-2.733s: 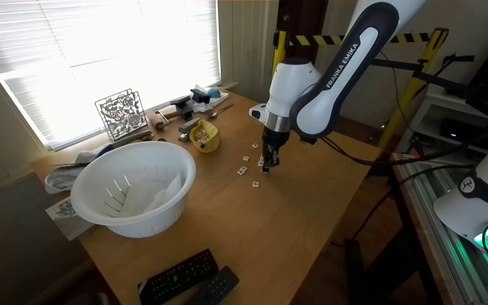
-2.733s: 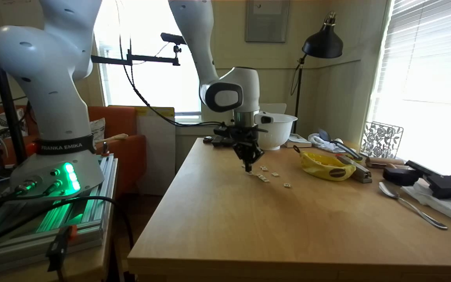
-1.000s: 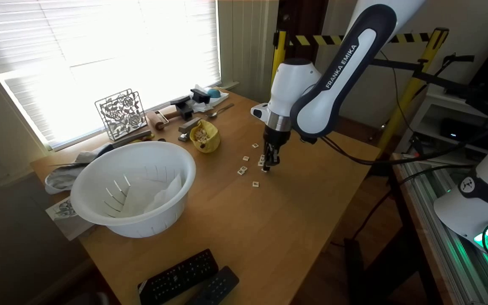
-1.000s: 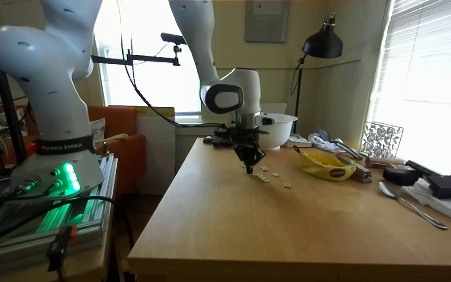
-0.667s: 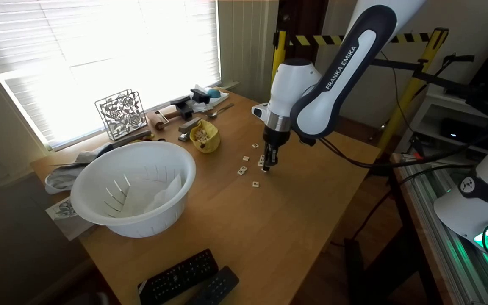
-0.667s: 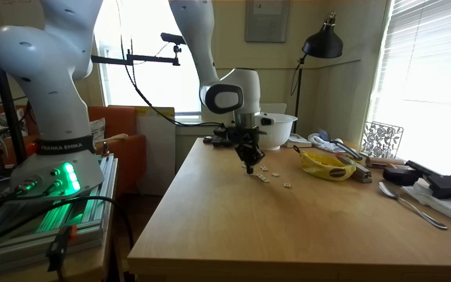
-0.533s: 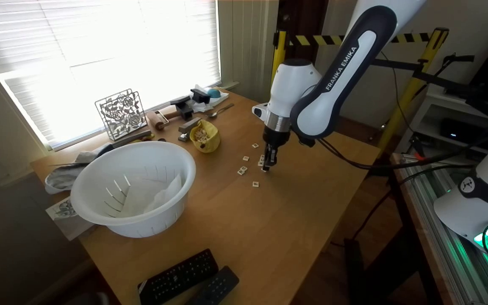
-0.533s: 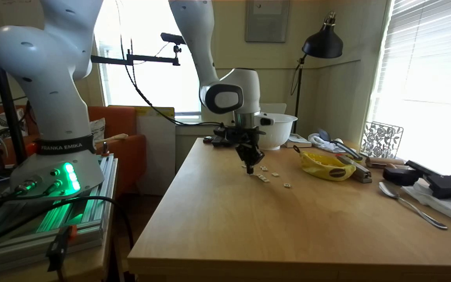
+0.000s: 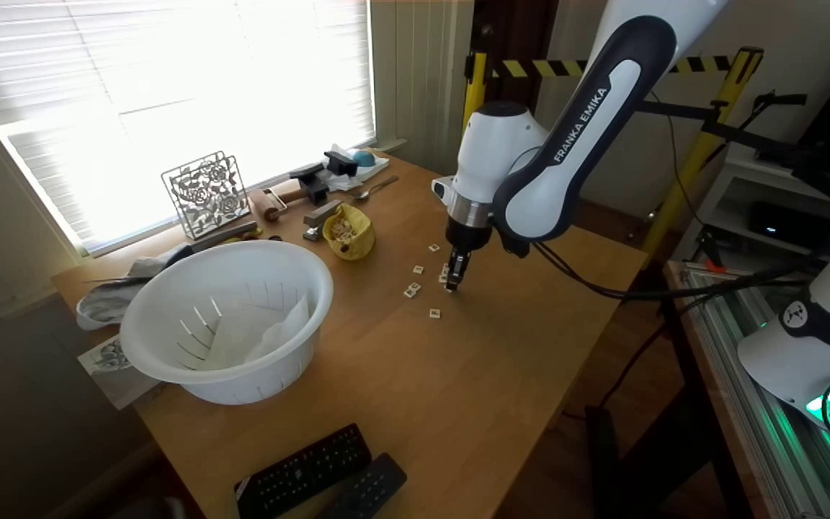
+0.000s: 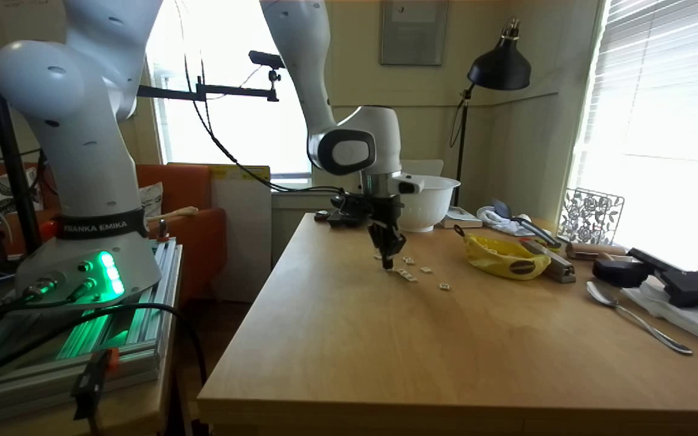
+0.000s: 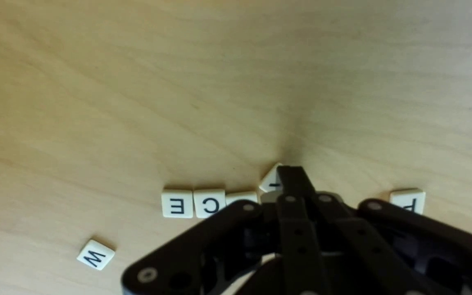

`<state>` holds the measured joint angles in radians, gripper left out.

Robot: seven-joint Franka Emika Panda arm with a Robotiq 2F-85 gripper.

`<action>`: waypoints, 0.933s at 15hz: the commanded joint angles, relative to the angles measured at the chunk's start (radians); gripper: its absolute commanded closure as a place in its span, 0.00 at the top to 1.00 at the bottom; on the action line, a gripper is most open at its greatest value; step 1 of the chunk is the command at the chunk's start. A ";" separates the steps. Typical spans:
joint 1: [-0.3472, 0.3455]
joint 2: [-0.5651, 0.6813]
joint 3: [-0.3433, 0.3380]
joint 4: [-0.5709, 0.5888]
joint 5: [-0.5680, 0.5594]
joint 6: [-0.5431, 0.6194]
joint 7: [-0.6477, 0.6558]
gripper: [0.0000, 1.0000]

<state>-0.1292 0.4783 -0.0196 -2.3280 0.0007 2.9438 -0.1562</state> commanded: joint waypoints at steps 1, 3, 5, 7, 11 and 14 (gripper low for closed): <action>0.059 0.040 -0.047 0.005 -0.007 0.018 0.100 0.00; 0.082 0.042 -0.066 0.006 -0.005 0.018 0.141 0.00; 0.101 0.047 -0.081 0.007 -0.003 0.024 0.178 0.00; 0.113 0.050 -0.088 0.009 0.002 0.027 0.207 0.00; 0.127 0.054 -0.097 0.015 0.012 0.030 0.259 0.00; 0.133 0.057 -0.102 0.019 0.016 0.033 0.291 0.00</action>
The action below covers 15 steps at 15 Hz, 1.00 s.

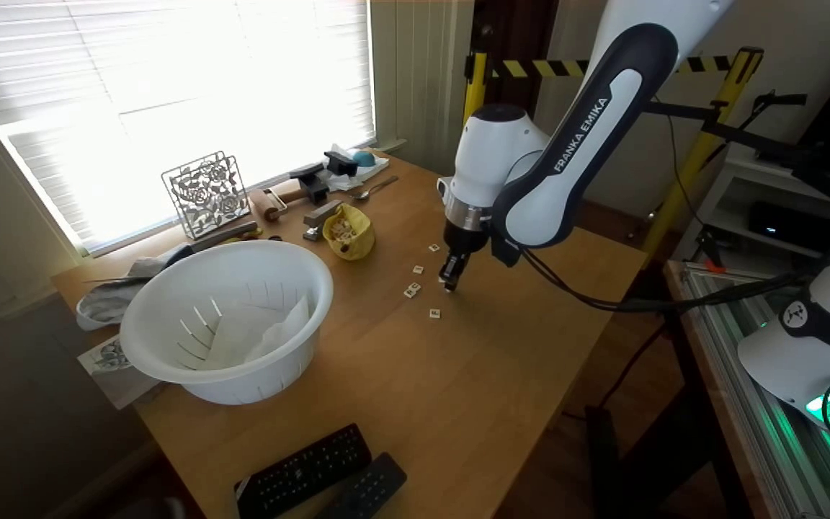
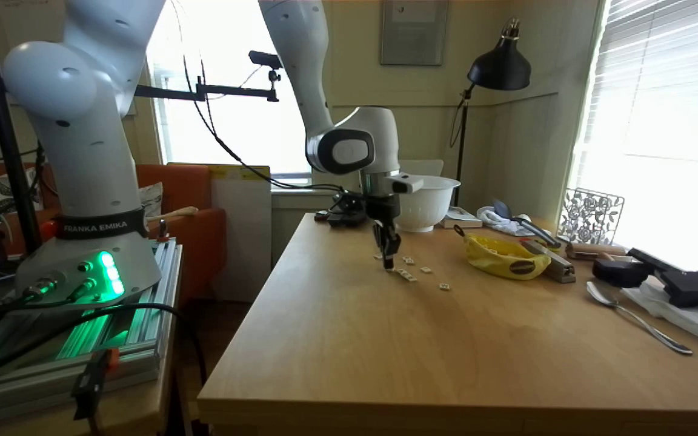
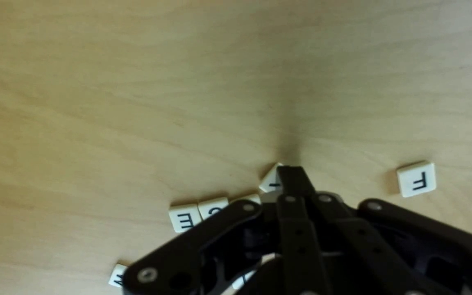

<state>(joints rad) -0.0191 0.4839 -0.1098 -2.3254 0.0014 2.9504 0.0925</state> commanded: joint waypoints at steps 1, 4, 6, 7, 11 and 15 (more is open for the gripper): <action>0.025 0.053 -0.014 0.018 0.016 0.028 0.051 0.00; 0.032 0.056 -0.020 0.021 0.020 0.033 0.078 0.00; 0.033 0.059 -0.021 0.023 0.027 0.039 0.096 0.00; 0.031 0.060 -0.020 0.023 0.030 0.041 0.102 0.00; 0.031 0.065 -0.020 0.026 0.040 0.058 0.123 0.00; 0.029 0.067 -0.019 0.025 0.052 0.063 0.140 0.00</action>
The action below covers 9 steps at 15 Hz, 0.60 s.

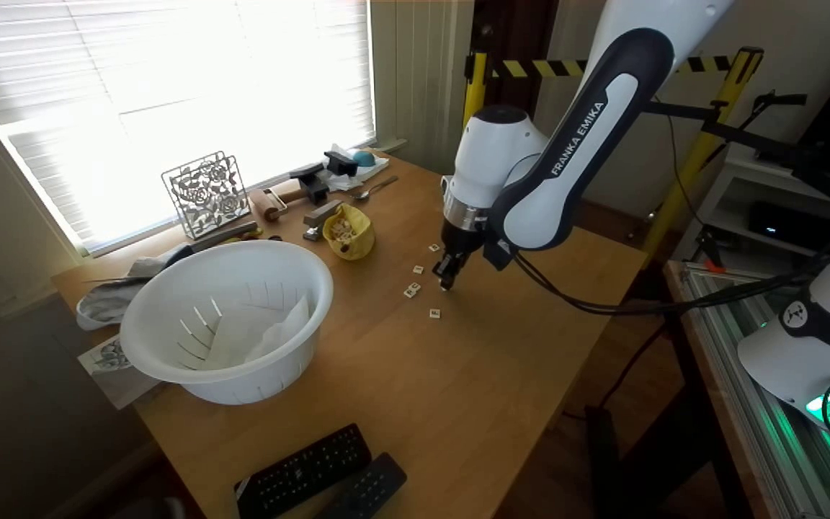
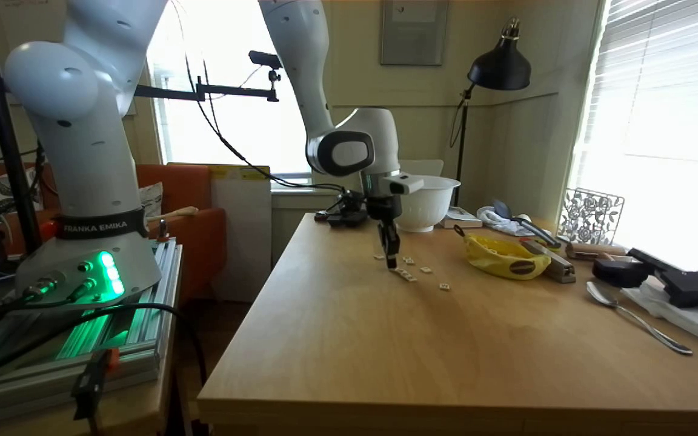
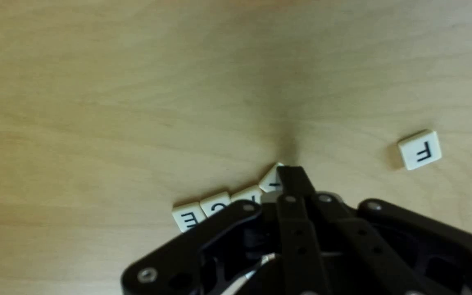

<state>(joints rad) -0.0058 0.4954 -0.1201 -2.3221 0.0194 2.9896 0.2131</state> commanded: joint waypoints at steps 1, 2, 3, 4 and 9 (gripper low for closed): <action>0.016 0.055 -0.009 0.022 0.036 0.022 0.025 0.00; 0.019 0.056 -0.012 0.022 0.038 0.022 0.032 0.00; 0.022 0.056 -0.016 0.022 0.040 0.020 0.040 0.00; 0.024 0.056 -0.019 0.022 0.043 0.022 0.047 0.00; 0.035 0.064 -0.033 0.029 0.062 0.024 0.086 0.00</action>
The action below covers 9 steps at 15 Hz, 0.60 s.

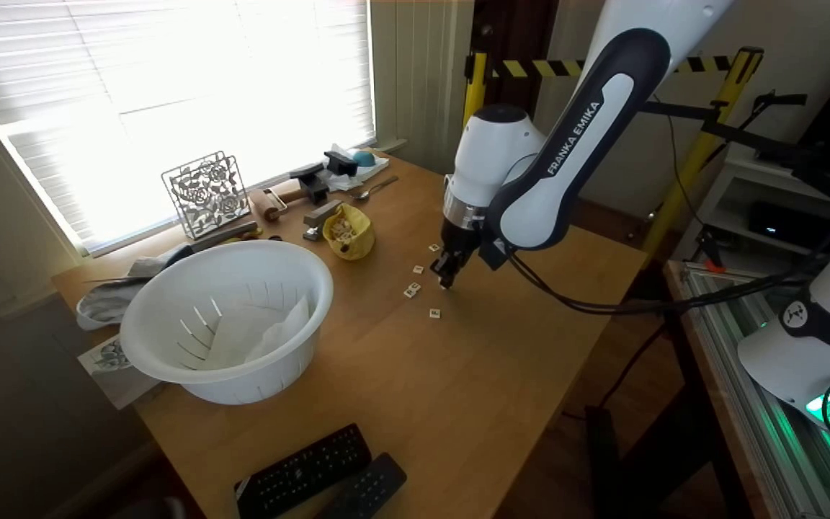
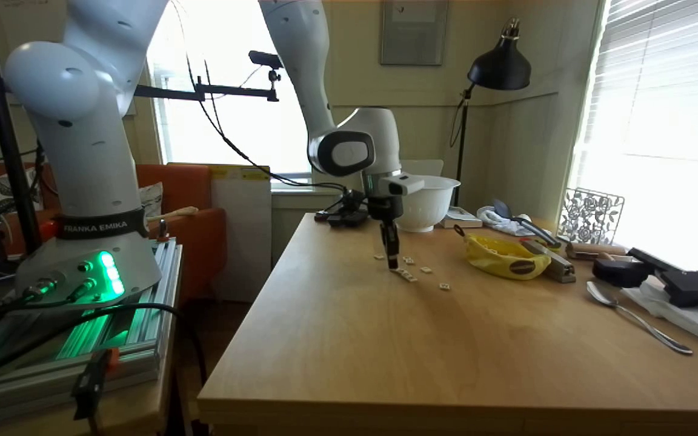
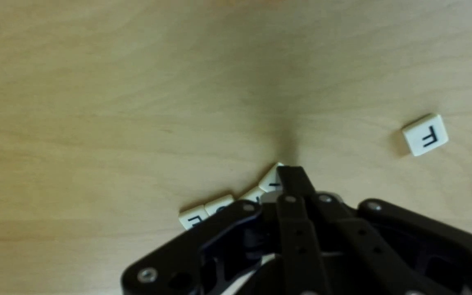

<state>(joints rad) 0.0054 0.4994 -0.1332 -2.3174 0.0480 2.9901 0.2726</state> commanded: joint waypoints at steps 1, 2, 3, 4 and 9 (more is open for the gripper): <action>0.027 0.061 -0.023 0.025 0.036 0.025 0.033 0.00; 0.029 0.063 -0.024 0.027 0.040 0.023 0.039 0.00; 0.031 0.064 -0.026 0.029 0.044 0.022 0.044 0.00; 0.033 0.064 -0.027 0.029 0.047 0.021 0.048 0.00; 0.023 0.053 -0.016 0.026 0.058 0.007 0.043 0.00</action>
<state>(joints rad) 0.0212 0.5049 -0.1491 -2.3106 0.0786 2.9901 0.3142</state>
